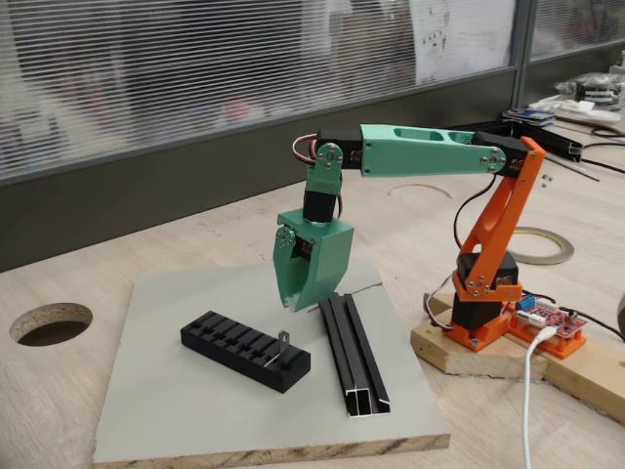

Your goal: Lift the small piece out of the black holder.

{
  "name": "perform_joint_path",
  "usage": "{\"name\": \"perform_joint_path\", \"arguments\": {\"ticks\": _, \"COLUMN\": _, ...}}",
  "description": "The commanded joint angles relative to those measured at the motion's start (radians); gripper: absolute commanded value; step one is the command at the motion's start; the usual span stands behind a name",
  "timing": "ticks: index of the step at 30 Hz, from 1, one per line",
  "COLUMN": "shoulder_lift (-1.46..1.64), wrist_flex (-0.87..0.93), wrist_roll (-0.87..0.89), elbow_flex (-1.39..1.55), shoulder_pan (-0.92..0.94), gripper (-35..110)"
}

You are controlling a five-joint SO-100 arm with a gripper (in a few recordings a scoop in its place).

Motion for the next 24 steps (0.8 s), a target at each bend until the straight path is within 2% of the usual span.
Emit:
{"name": "perform_joint_path", "arguments": {"ticks": 1, "shoulder_lift": 0.031, "wrist_flex": -0.072, "wrist_roll": 0.009, "elbow_flex": 0.014, "shoulder_pan": -0.012, "gripper": 14}}
{"name": "perform_joint_path", "arguments": {"ticks": 4, "shoulder_lift": 0.038, "wrist_flex": -0.150, "wrist_roll": 0.018, "elbow_flex": 0.018, "shoulder_pan": -0.012, "gripper": 24}}
{"name": "perform_joint_path", "arguments": {"ticks": 10, "shoulder_lift": 0.035, "wrist_flex": -0.160, "wrist_roll": 0.018, "elbow_flex": 0.018, "shoulder_pan": -0.026, "gripper": 40}}
{"name": "perform_joint_path", "arguments": {"ticks": 17, "shoulder_lift": 0.038, "wrist_flex": -0.078, "wrist_roll": 0.018, "elbow_flex": 0.018, "shoulder_pan": -0.035, "gripper": 41}}
{"name": "perform_joint_path", "arguments": {"ticks": 24, "shoulder_lift": 0.071, "wrist_flex": 0.026, "wrist_roll": 0.031, "elbow_flex": 0.008, "shoulder_pan": -0.172, "gripper": 41}}
